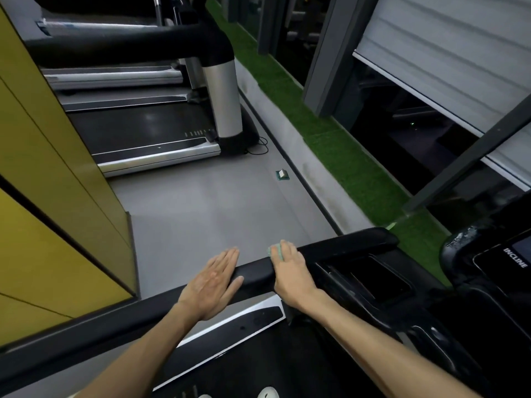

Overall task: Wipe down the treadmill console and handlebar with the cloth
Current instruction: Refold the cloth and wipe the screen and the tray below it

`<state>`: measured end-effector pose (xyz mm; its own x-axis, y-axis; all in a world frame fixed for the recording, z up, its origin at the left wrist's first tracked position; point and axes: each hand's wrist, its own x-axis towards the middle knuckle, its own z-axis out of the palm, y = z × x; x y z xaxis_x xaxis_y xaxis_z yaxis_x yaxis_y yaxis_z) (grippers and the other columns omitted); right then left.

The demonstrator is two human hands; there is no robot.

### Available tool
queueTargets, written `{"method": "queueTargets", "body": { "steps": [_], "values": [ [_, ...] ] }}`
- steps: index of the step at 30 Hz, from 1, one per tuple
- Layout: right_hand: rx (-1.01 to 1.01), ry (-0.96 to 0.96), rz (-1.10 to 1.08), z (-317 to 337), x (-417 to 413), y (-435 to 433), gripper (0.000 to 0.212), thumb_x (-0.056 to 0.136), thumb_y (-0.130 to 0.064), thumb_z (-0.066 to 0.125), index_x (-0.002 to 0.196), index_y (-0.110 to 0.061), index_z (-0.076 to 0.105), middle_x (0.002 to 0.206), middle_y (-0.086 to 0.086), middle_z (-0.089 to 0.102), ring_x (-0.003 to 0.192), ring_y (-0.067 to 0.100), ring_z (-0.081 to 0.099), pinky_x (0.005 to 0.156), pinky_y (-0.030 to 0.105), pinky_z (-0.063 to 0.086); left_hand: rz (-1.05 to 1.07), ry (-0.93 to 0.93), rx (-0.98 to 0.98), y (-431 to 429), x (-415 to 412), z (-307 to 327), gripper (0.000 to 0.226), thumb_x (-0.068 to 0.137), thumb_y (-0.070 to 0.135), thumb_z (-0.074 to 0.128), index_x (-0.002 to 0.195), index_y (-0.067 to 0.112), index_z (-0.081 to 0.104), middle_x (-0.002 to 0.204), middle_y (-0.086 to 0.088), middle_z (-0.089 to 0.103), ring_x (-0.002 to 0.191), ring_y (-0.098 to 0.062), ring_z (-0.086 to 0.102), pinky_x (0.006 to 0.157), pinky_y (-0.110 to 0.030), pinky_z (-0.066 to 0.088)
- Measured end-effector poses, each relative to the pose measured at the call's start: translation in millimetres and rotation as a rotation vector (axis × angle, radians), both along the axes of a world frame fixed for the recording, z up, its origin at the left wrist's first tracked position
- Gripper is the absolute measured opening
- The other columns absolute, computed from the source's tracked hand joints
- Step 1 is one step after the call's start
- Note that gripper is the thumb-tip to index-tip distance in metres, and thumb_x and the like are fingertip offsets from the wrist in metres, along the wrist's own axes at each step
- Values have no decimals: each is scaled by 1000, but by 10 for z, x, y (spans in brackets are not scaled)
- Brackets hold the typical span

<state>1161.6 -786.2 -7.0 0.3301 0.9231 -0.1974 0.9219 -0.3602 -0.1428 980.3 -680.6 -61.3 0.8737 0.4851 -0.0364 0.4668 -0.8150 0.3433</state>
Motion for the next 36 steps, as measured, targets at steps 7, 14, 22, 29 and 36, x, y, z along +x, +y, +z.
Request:
{"method": "queueTargets", "body": {
  "steps": [7, 14, 22, 29, 36],
  "values": [
    [-63, 140, -47, 303, 400, -123, 69, 84, 6, 42, 148, -18, 31, 155, 10, 28, 136, 32, 36, 104, 39, 35, -8, 3, 26, -23, -2, -16, 92, 92, 60, -18, 153, 4, 21, 160, -8, 25, 148, -18, 22, 120, -24, -6],
    [62, 127, 1, 245, -53, -52, 60, 83, 8, 44, 140, -9, 40, 144, 12, 39, 132, 31, 38, 106, 41, 36, 11, 24, -20, -2, 38, -4, 106, 79, 68, -29, 156, 8, 12, 163, -7, 17, 151, -15, 11, 120, -25, -3],
    [99, 93, 262, 100, -191, -103, 73, 78, 15, 49, 146, -5, 32, 155, 14, 24, 145, 29, 16, 118, 38, 20, 15, -17, 8, -10, 52, -21, 106, 80, 69, -25, 155, 9, 22, 160, -8, 27, 149, -17, 21, 120, -25, 2],
    [64, 71, 76, 62, -170, -35, 71, 84, 8, 49, 148, -8, 24, 157, 16, 13, 143, 30, 16, 117, 39, 22, 21, 7, 90, -62, 22, 0, 82, 101, 52, -5, 141, 6, 50, 143, -9, 54, 132, -19, 51, 113, -32, 34],
    [82, 122, 161, 75, -57, -95, 77, 78, 10, 51, 147, -17, 32, 154, 7, 27, 139, 25, 31, 109, 32, 32, 14, 56, 159, -141, -102, 60, 72, 106, 43, 6, 131, 2, 60, 133, -12, 62, 121, -22, 61, 107, -32, 32]
  ]
}}
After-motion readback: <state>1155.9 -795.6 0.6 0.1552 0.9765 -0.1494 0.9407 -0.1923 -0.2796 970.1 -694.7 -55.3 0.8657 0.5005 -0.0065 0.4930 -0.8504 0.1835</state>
